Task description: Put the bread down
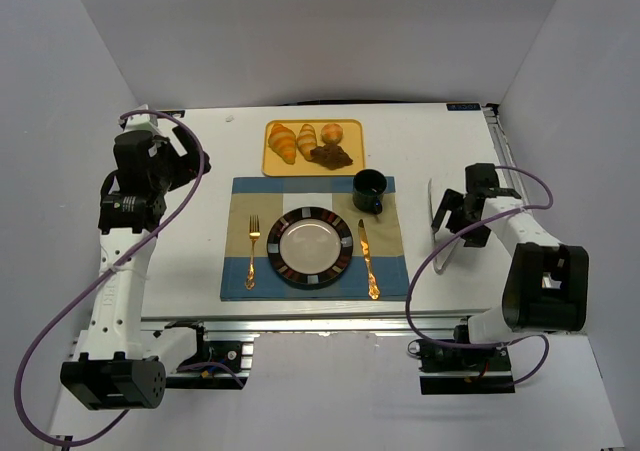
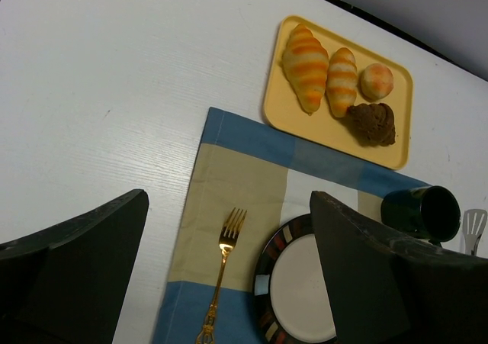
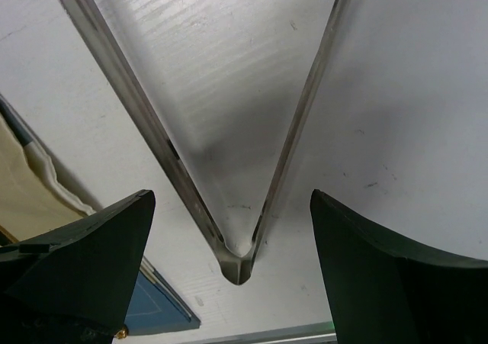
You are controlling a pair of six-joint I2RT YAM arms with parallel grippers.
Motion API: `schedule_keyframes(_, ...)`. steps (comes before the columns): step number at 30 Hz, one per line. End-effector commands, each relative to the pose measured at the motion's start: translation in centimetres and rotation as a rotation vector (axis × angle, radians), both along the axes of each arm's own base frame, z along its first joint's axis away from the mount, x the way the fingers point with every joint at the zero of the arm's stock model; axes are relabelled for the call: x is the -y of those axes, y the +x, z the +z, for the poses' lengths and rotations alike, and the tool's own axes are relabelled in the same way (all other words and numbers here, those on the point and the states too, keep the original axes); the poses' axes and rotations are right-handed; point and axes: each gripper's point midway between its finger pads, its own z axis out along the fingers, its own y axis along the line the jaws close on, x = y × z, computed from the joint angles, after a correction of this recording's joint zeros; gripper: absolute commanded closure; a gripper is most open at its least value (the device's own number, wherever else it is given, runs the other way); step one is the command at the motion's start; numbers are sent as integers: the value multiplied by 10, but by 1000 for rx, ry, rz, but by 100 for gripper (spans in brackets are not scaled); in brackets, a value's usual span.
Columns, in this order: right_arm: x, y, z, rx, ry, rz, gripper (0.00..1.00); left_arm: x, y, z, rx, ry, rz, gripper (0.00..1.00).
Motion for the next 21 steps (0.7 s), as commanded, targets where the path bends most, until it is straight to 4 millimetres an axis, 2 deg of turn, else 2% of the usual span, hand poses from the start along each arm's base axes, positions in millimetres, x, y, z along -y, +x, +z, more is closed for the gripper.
schedule_keyframes(1, 2, 13, -4, 30, -21, 0, 11, 0, 1, 6, 21, 12, -10, 2)
schedule_keyframes(10, 5, 12, -24, -6, -53, 55, 11, -2, 1, 2, 10, 27, -3, 2)
schedule_keyframes(12, -5, 15, -27, 8, -63, 112, 11, -3, 1, 3, 10, 32, -3, 2)
schedule_keyframes(21, -12, 17, -42, -12, -103, 155, 11, -5, -1, 1, 3, 43, 3, 2)
